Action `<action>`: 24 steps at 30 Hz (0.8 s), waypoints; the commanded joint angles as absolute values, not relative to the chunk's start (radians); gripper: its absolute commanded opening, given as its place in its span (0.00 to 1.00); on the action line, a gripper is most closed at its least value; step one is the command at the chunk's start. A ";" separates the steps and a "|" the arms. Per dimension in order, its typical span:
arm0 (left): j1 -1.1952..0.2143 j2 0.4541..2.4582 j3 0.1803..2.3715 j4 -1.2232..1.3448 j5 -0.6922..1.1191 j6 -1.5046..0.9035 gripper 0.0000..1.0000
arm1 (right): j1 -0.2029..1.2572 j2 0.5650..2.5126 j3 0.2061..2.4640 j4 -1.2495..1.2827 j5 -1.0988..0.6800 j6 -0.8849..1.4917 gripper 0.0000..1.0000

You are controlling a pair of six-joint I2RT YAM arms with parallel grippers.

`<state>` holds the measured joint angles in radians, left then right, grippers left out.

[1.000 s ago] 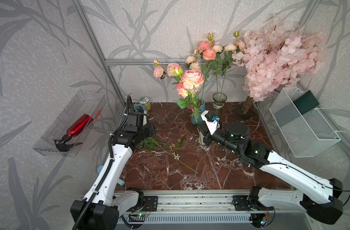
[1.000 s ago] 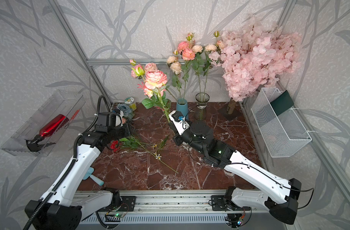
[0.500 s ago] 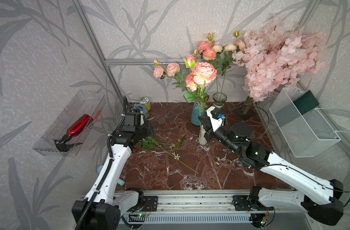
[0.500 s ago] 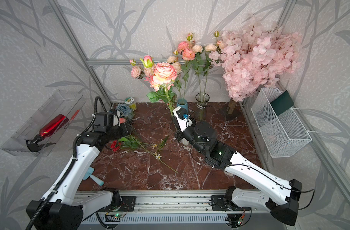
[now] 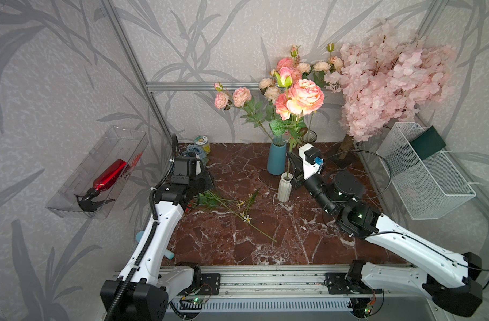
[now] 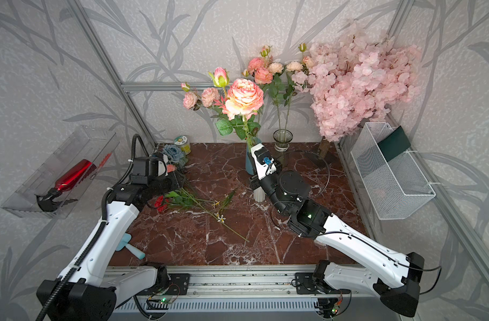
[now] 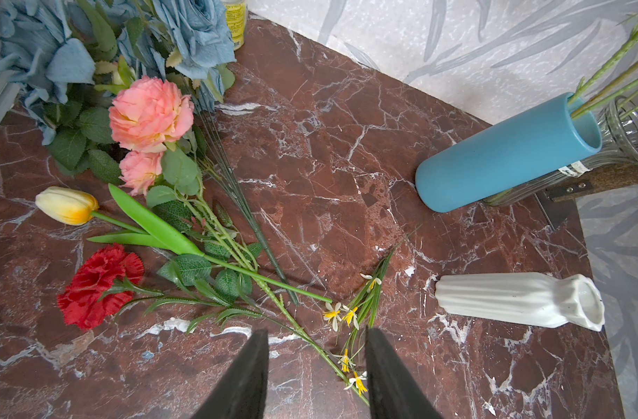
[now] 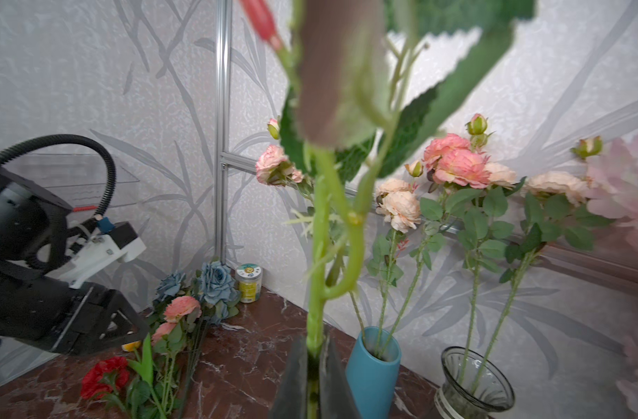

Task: Place the pink flowers into the vase
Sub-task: Place the flower in the vase.

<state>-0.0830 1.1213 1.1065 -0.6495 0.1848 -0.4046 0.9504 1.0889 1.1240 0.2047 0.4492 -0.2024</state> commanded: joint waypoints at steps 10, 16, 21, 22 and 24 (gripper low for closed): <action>-0.072 1.090 1.094 -0.638 0.168 -0.414 0.45 | 0.801 1.107 1.102 0.239 0.489 -0.092 0.00; -0.066 1.086 1.092 -0.637 0.171 -0.415 0.45 | 0.721 1.120 1.075 0.232 0.369 0.031 0.00; -0.061 1.092 1.092 -0.635 0.179 -0.419 0.45 | 0.695 1.127 1.059 0.242 0.293 0.066 0.00; -0.060 1.092 1.092 -0.635 0.180 -0.420 0.45 | 0.696 1.130 1.056 0.248 0.278 0.070 0.00; -0.058 1.093 1.091 -0.634 0.183 -0.421 0.45 | 0.692 1.136 1.045 0.269 0.246 0.083 0.00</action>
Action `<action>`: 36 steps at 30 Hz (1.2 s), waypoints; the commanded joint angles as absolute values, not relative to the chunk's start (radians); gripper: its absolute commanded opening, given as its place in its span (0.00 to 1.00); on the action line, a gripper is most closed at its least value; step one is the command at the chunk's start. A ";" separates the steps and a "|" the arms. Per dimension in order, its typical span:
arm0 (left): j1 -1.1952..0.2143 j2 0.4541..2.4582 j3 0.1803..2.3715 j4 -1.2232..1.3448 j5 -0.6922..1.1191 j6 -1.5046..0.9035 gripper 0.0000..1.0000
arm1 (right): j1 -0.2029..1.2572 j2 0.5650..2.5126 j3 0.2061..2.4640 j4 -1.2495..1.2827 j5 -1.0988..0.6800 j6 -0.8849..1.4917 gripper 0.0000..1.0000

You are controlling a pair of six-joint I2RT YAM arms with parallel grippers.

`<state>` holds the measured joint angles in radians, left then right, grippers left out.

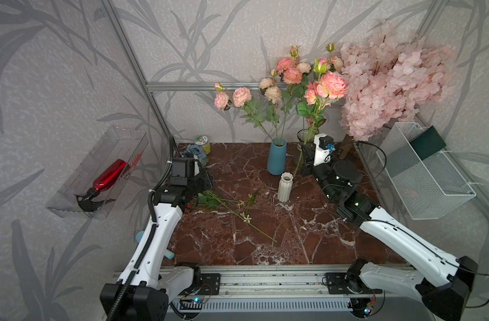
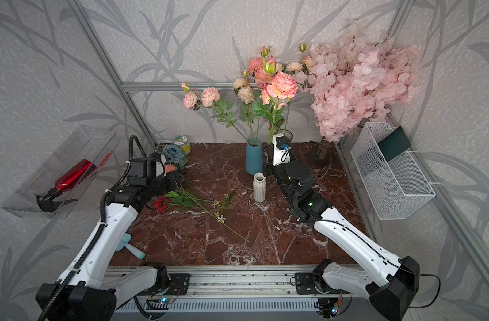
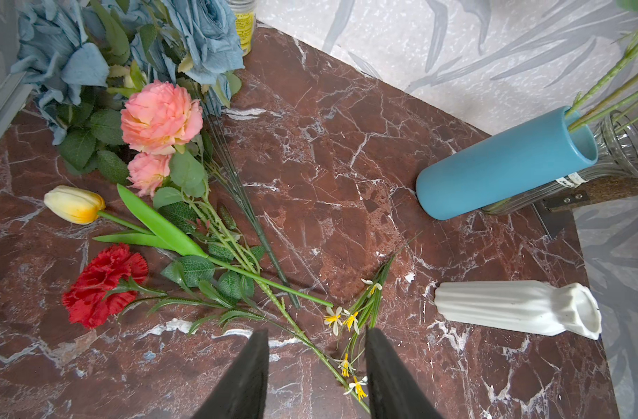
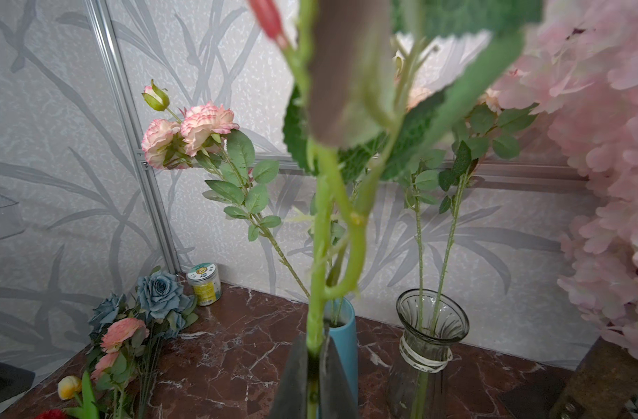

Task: Place the pink flowers into the vase
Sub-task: Place the flower in the vase.

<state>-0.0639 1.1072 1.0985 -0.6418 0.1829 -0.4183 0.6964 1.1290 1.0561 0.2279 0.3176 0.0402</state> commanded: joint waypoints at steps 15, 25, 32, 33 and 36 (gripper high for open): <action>-0.038 1.090 1.089 -0.630 0.194 -0.428 0.45 | 0.678 1.172 1.006 0.353 0.217 0.084 0.00; -0.029 1.095 1.087 -0.626 0.203 -0.431 0.45 | 0.666 1.193 1.043 0.346 0.208 0.065 0.00; -0.025 1.092 1.088 -0.625 0.206 -0.432 0.45 | 0.666 1.208 0.993 0.394 0.213 0.063 0.00; -0.024 1.093 1.086 -0.624 0.208 -0.432 0.45 | 0.666 1.213 0.989 0.398 0.215 0.060 0.00; -0.023 1.097 1.086 -0.624 0.210 -0.434 0.45 | 0.665 1.228 0.983 0.410 0.217 0.048 0.00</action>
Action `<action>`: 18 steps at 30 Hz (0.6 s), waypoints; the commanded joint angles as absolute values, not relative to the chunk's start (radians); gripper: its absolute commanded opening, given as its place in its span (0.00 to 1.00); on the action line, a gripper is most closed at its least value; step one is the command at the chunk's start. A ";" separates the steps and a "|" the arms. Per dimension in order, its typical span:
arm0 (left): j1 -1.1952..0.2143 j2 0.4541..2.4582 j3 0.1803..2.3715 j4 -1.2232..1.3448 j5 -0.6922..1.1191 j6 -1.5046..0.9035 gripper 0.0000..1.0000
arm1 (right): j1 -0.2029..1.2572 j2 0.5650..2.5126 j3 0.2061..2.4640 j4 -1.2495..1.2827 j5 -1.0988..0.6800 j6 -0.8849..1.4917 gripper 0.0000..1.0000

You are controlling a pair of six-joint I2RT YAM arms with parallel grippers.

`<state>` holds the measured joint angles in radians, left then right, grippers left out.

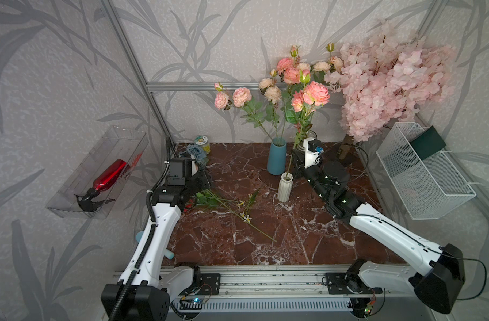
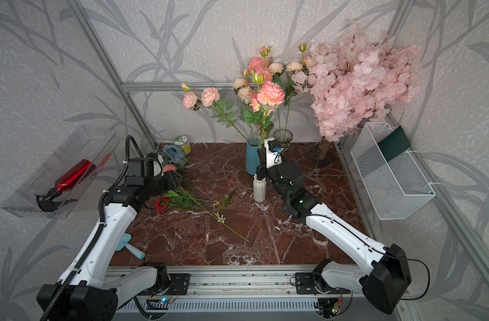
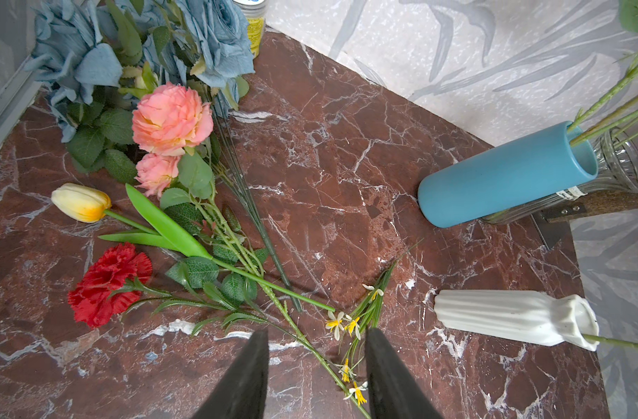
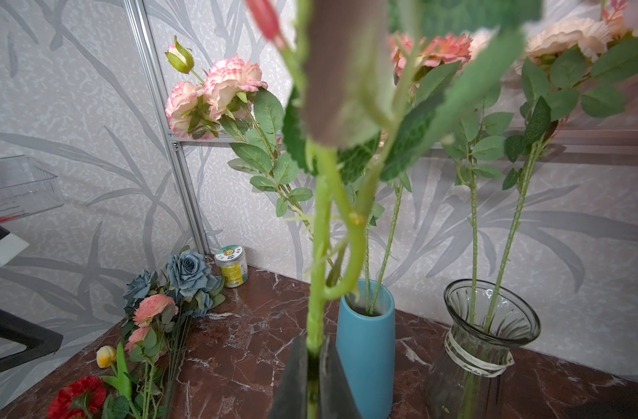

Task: Place the pink flowers into the vase
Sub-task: Place the flower in the vase.

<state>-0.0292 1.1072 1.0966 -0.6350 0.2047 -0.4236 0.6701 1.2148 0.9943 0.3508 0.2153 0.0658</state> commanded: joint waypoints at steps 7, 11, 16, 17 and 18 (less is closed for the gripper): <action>-0.023 1.098 1.086 -0.624 0.212 -0.433 0.45 | 0.657 1.269 0.959 0.447 0.222 0.039 0.00; -0.021 1.100 1.086 -0.624 0.212 -0.434 0.45 | 0.640 1.288 0.937 0.474 0.219 0.064 0.00; -0.021 1.100 1.085 -0.624 0.218 -0.431 0.45 | 0.634 1.341 0.924 0.492 0.239 0.076 0.00; -0.021 1.101 1.086 -0.625 0.217 -0.432 0.45 | 0.631 1.347 0.921 0.496 0.240 0.080 0.00; -0.020 1.101 1.087 -0.625 0.217 -0.432 0.45 | 0.629 1.355 0.915 0.501 0.245 0.088 0.00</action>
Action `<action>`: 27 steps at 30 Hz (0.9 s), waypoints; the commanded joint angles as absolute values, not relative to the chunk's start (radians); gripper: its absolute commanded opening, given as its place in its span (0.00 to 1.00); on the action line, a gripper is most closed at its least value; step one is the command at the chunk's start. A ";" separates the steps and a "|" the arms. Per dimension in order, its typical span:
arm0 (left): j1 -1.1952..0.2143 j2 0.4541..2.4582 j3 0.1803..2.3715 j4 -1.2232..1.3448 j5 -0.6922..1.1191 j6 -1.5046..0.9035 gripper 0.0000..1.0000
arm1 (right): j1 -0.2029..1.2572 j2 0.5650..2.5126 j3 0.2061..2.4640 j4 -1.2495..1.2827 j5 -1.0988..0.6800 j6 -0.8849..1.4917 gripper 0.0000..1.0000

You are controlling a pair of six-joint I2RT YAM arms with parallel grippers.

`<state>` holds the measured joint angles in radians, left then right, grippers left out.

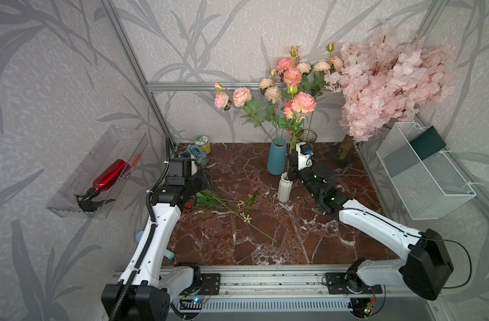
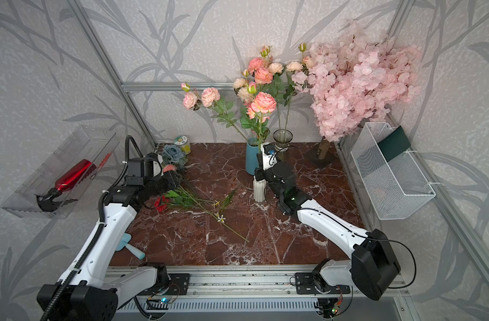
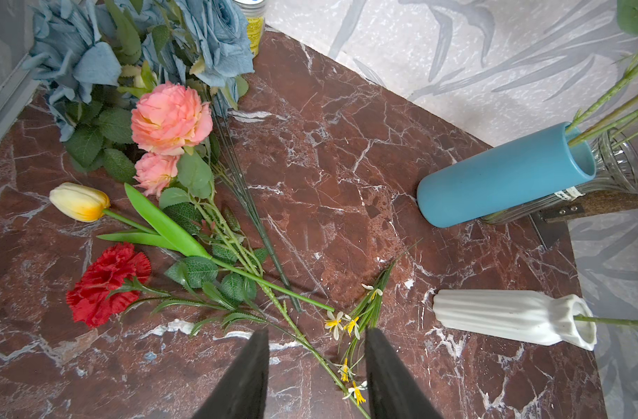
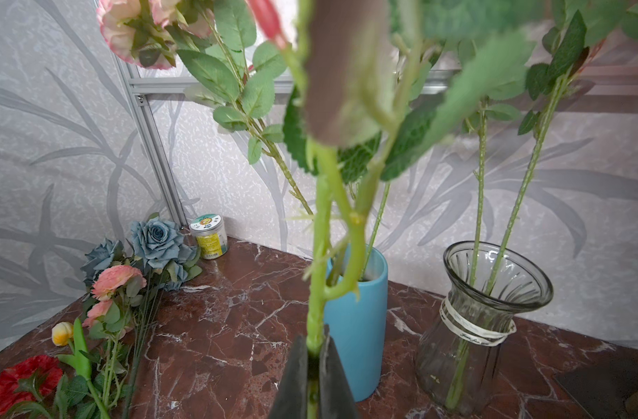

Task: Place the pink flowers into the vase
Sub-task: Place the flower in the vase.

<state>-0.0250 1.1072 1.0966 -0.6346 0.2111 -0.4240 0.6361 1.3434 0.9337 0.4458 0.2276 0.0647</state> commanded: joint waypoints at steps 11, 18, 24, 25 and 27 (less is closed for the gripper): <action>-0.019 1.085 1.088 -0.632 0.179 -0.428 0.45 | 0.591 1.422 0.933 0.406 0.226 0.211 0.00; -0.018 1.082 1.088 -0.635 0.173 -0.428 0.45 | 0.590 1.430 0.951 0.345 0.210 0.234 0.10; -0.017 1.081 1.088 -0.635 0.175 -0.428 0.45 | 0.591 1.401 0.931 0.329 0.196 0.238 0.20; -0.016 1.081 1.088 -0.636 0.175 -0.429 0.45 | 0.592 1.393 0.927 0.325 0.196 0.236 0.20; -0.016 1.083 1.088 -0.637 0.173 -0.430 0.45 | 0.591 1.384 0.925 0.316 0.196 0.228 0.22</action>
<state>-0.0227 1.1061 1.0966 -0.6350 0.1879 -0.4236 0.5934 1.4227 0.9169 0.3336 0.2005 0.2283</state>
